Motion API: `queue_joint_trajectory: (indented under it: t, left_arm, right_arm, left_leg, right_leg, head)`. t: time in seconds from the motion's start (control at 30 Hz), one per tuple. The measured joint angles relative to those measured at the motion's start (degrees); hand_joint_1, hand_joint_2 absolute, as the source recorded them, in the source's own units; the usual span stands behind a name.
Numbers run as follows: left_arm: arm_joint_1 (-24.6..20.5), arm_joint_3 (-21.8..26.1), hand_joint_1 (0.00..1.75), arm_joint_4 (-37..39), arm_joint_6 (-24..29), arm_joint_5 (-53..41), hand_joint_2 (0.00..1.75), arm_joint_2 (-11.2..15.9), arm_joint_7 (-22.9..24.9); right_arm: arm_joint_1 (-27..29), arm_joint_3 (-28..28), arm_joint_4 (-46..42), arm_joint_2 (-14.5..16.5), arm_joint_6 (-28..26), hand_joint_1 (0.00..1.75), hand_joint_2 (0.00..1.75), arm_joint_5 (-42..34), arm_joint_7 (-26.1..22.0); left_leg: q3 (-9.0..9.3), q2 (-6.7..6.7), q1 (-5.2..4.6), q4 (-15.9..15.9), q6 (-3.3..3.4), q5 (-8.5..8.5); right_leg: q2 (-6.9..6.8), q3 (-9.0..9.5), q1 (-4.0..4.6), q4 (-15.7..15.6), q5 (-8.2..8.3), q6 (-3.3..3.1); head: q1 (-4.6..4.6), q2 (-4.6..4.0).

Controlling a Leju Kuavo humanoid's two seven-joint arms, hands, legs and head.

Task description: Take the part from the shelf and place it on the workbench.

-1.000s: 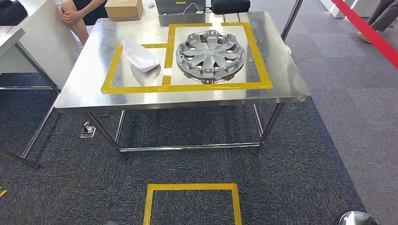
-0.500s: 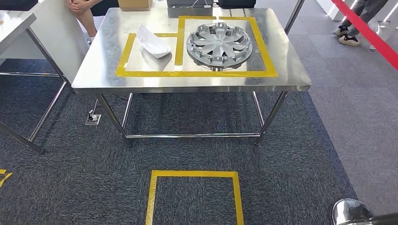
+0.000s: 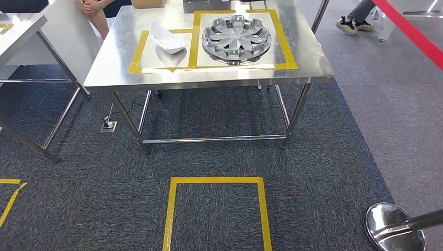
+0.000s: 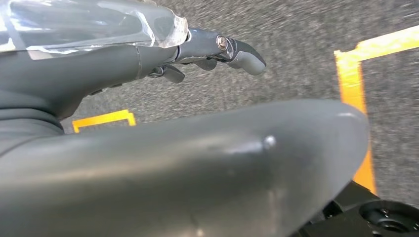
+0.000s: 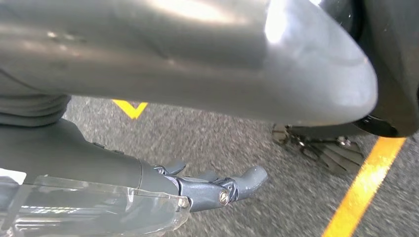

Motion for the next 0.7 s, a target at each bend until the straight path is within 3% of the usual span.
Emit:
queue_joint_trajectory:
  t: [0.07,0.13,0.17,0.23,0.3,0.37,0.43,0.47,0.5,0.53,0.6,0.67,0.7]
  left_arm:
    - [-0.1,0.0,0.00,0.0,-0.2,0.0,0.00,0.0,-0.2]
    - [-0.2,0.1,0.00,0.0,-0.4,-0.1,0.00,0.0,-0.5]
    - [-0.3,0.1,0.00,0.0,-0.4,-0.1,0.00,-0.1,-0.6]
    - [-0.3,0.1,0.00,0.0,-0.4,-0.2,0.00,-0.1,-0.8]
    - [-0.3,0.3,0.00,0.0,-0.5,-0.4,0.87,-0.1,-1.0]
    - [-0.3,0.6,0.00,0.0,-0.5,-0.1,1.75,-0.2,-1.2]
    - [-0.3,1.0,0.00,0.0,-0.3,0.1,1.75,-0.3,-1.5]
    - [-0.3,1.1,0.00,0.0,-0.1,0.1,1.75,-0.3,-1.6]
    - [-0.3,1.2,0.00,0.0,0.0,0.1,1.75,-0.3,-1.8]
    - [-0.3,1.3,0.00,0.0,0.1,0.1,1.75,-0.4,-1.9]
    - [-0.3,1.5,0.00,0.0,0.1,0.1,1.75,-0.5,-2.2]
    - [-0.3,1.6,0.00,0.0,0.4,0.0,1.75,-0.6,-2.7]
    - [-0.4,1.7,0.00,0.0,0.5,-0.1,1.75,-0.6,-2.8]
  right_arm:
    - [0.0,-0.4,0.0,0.0,0.3,0.00,0.00,-0.8,0.1]
    - [0.0,-0.9,0.0,0.1,0.4,0.00,0.00,-1.6,0.4]
    - [-0.1,-1.1,0.0,0.1,0.4,0.00,0.00,-1.9,0.6]
    - [-0.1,-1.7,0.0,0.1,0.4,0.00,0.00,-2.5,1.5]
    - [-0.1,-2.4,0.0,0.2,0.4,0.00,0.00,-3.4,3.3]
    - [-0.1,-3.1,0.0,0.4,0.5,0.00,0.00,-4.1,4.6]
    - [0.0,-3.7,0.0,0.6,0.7,0.00,0.00,-4.4,5.1]
    - [0.1,-4.0,0.0,0.7,0.7,0.00,0.00,-4.5,5.4]
    - [0.1,-4.2,0.0,0.8,0.8,0.00,0.00,-4.5,5.5]
    - [0.1,-4.4,0.0,0.8,0.8,0.00,0.00,-4.5,5.6]
    - [0.0,-4.6,0.0,0.8,0.9,0.00,0.00,-4.7,5.8]
    - [-0.1,-4.9,0.0,0.8,0.9,0.00,0.00,-5.1,6.4]
    - [-0.1,-5.1,0.0,0.8,0.9,0.00,0.44,-5.3,6.7]
  left_leg:
    - [5.41,-0.05,0.07,-6.2,0.08,2.94]
    - [11.36,-0.29,0.00,-14.9,0.32,2.74]
    - [12.99,-0.42,-0.09,-17.6,0.49,2.11]
    - [12.96,-0.47,-0.17,-19.1,1.08,1.73]
    - [12.00,-0.28,-0.02,-19.3,2.12,2.24]
    - [11.18,-0.03,-0.03,-19.3,3.11,2.93]
    - [10.52,0.15,-0.25,-19.3,3.45,3.48]
    - [10.24,0.20,-0.35,-19.2,3.46,3.71]
    - [10.01,0.21,-0.42,-19.1,3.45,3.87]
    - [9.88,0.20,-0.47,-18.9,3.41,3.95]
    - [9.75,0.19,-0.63,-18.5,3.24,3.98]
    - [9.53,0.20,-0.76,-18.2,2.82,4.12]
    - [9.34,0.20,-0.81,-18.1,2.52,4.27]
  right_leg:
    - [-0.03,-1.74,0.00,0.7,0.98,0.40]
    - [-0.07,-2.86,0.16,1.3,1.80,0.97]
    - [-0.10,-3.21,0.23,1.4,2.22,1.30]
    - [-0.12,-3.82,0.19,1.4,2.92,1.94]
    - [0.03,-5.04,0.11,3.2,1.24,2.56]
    - [0.23,-7.42,0.08,9.5,-3.41,3.03]
    - [0.36,-9.74,0.08,17.3,-6.99,3.19]
    - [0.39,-9.76,0.09,19.0,-7.23,3.12]
    - [0.41,-8.58,0.09,18.2,-6.44,2.95]
    - [0.42,-6.15,0.10,14.9,-4.97,2.69]
    - [0.46,-0.38,0.17,6.0,-2.59,2.02]
    - [0.52,2.28,0.36,1.2,-2.07,1.54]
    - [0.53,2.34,0.44,0.9,-2.15,1.40]
  head:
    - [-0.03,0.00]
    - [-0.01,0.00]
    - [-0.02,0.00]
    - [0.01,0.00]
    - [0.12,0.00]
    - [0.25,0.00]
    - [0.26,0.00]
    - [0.25,0.00]
    - [0.25,0.00]
    - [0.26,0.00]
    - [0.23,0.00]
    - [0.21,0.00]
    - [0.17,0.00]
